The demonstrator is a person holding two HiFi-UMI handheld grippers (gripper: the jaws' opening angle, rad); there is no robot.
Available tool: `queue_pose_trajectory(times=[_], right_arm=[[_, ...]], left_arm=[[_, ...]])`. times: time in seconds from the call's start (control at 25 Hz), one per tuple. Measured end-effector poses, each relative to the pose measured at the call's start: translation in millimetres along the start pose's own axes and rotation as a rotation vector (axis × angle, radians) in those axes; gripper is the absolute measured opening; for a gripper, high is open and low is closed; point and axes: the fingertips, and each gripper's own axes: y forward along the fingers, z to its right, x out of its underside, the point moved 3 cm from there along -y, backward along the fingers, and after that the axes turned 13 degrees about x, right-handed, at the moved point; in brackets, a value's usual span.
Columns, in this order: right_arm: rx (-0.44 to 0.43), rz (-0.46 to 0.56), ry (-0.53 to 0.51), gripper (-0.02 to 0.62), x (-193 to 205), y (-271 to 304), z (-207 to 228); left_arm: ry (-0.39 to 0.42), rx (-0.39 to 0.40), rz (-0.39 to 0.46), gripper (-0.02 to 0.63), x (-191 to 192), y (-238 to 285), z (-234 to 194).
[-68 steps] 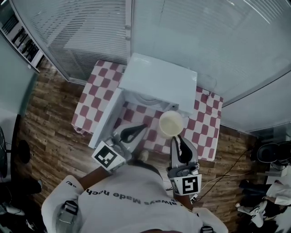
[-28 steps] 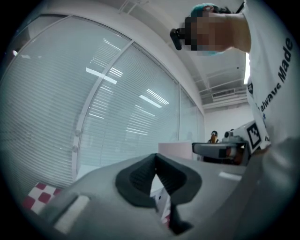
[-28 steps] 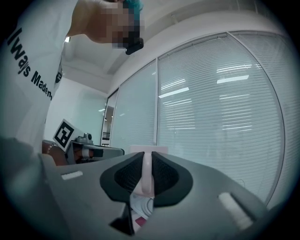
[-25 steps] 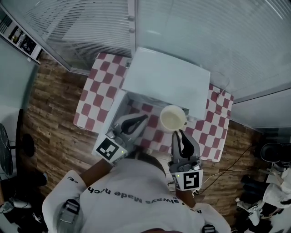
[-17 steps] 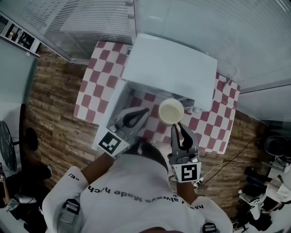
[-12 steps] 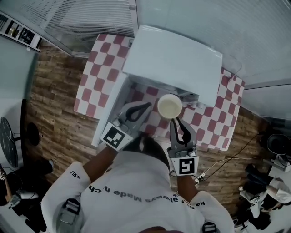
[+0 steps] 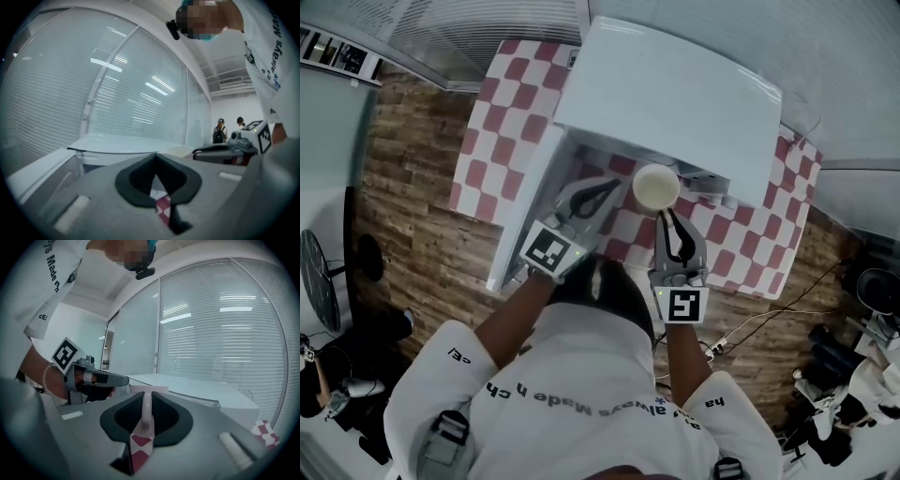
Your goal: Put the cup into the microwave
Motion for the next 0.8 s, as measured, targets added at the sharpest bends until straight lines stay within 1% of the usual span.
queue_pose_trajectory(times=[0.24,0.48,0.8], right_arm=[[0.004,-0.005,-0.011,0.048,25,29,-2],[-0.023,-0.02,-0.029,0.048,48,49,-15],[0.02,-0.026,-0.019,0.048,74,74,-5]], left_arm=[[0.015,-0.011,-0.011,0.003,22,10,-20],[0.039,-0.011,-0.029,0.003,42,18,-39],[0.026,-0.028,-0.041,0.003,66,28,-56]])
